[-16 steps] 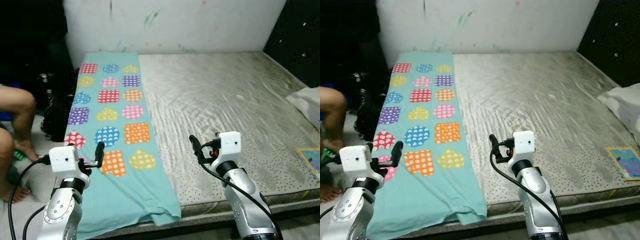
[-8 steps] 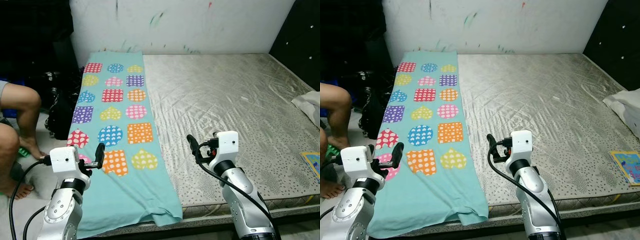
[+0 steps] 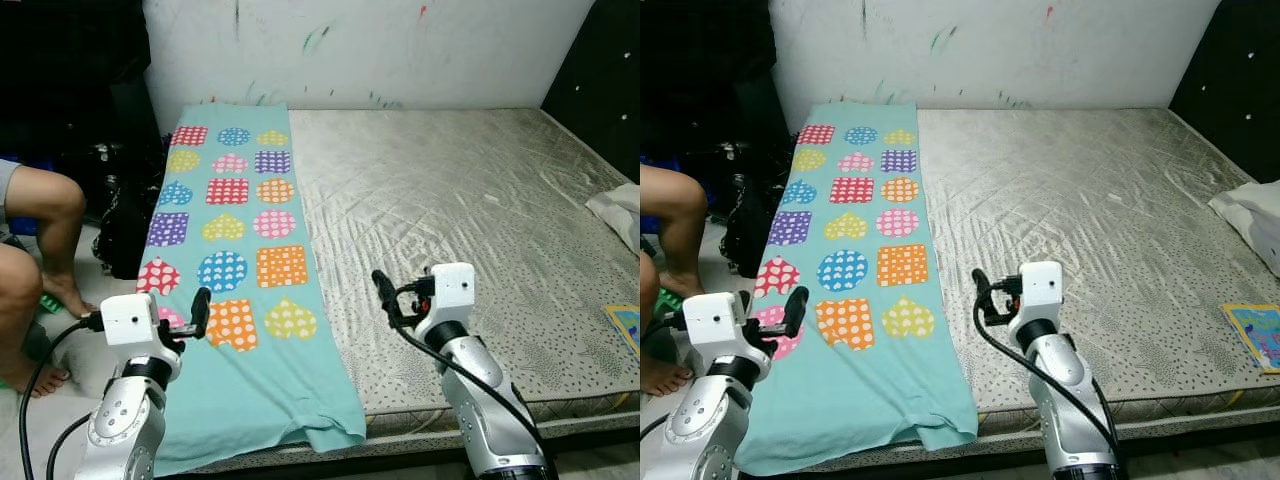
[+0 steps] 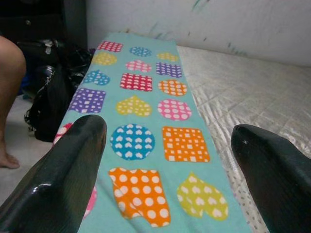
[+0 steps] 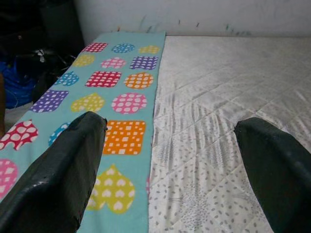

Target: Clean up the room

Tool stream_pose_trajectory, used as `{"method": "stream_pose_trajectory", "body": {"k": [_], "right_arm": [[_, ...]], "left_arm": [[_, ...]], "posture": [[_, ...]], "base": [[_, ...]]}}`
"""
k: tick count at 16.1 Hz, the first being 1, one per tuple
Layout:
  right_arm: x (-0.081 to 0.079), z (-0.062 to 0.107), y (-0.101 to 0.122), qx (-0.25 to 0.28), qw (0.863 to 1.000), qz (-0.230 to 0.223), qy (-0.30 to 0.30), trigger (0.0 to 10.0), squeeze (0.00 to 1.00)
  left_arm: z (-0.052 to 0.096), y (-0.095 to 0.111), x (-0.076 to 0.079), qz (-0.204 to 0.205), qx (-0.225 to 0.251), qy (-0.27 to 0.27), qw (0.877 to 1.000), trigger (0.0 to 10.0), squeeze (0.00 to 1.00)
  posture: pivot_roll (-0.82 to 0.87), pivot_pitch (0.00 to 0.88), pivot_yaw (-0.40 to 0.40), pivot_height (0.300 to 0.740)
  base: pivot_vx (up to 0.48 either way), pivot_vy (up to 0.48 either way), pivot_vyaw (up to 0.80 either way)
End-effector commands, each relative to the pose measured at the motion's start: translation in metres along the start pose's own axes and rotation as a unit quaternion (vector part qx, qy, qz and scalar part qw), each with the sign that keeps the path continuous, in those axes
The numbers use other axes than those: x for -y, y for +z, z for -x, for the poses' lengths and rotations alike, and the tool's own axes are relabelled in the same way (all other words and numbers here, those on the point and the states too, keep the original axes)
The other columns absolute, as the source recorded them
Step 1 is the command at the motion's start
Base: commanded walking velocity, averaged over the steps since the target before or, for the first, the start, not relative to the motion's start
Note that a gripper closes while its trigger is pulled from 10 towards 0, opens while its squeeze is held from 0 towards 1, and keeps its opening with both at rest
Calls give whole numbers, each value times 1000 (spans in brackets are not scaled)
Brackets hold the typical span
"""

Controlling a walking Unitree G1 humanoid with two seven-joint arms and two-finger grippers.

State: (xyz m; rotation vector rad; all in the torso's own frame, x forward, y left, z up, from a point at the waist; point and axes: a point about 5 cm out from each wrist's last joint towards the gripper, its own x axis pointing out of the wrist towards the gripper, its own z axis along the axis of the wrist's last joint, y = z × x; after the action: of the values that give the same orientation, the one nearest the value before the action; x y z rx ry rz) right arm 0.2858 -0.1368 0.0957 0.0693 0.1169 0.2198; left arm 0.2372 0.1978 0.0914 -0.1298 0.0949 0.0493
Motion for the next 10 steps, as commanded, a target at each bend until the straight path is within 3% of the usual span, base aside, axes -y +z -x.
{"method": "stream_pose_trajectory", "body": {"k": [1,10], "right_arm": [[-1,-1,4,5,1000,-1,2,10000,0],[-3,-1,5,2,1000,4,6,10000,0]], "left_arm": [[-1,6,3,-2,9,-9,1000,10000,0],[-1,8,4,2,6,-10,1000,10000,0]], "posture": [[-109,0,-27,740],[-109,33,-25,705]], "base": [[0,0,0],[0,0,0]]}}
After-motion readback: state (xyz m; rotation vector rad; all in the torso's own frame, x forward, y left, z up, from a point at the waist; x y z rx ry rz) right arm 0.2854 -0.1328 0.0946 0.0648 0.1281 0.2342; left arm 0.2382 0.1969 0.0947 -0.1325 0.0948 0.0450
